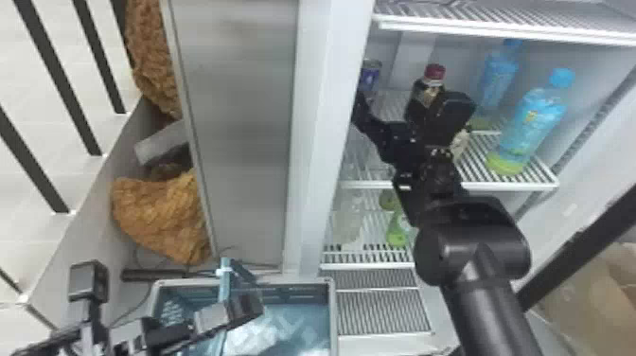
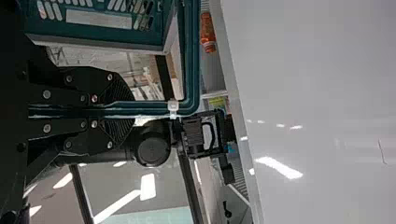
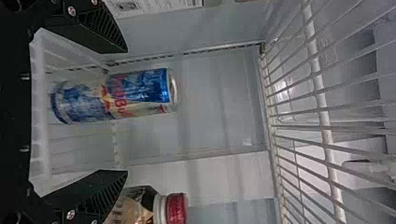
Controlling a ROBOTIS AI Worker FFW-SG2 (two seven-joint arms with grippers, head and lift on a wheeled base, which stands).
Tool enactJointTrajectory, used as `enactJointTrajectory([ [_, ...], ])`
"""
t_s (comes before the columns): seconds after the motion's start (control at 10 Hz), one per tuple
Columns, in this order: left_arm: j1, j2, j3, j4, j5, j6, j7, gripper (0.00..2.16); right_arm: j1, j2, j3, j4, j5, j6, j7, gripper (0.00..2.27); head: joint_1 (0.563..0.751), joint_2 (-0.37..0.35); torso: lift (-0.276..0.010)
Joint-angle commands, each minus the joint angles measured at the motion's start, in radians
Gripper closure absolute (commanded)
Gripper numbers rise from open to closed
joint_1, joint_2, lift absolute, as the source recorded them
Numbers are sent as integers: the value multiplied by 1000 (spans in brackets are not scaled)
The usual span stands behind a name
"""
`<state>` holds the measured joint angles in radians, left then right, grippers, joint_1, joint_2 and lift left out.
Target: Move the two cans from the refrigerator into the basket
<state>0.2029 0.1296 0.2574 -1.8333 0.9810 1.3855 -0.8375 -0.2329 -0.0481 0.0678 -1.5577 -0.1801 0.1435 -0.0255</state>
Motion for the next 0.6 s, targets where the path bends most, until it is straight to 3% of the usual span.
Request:
enactJointTrajectory([
  [0.0, -2, 1, 0, 1, 0, -1, 0, 1191, -47, 2, 0, 54, 17, -1, -1, 119, 695, -139, -31],
  [0.5, -9, 4, -4, 9, 2, -6, 1, 1191, -157, 17, 10, 199, 48, -16, -7, 119, 695, -130, -31],
])
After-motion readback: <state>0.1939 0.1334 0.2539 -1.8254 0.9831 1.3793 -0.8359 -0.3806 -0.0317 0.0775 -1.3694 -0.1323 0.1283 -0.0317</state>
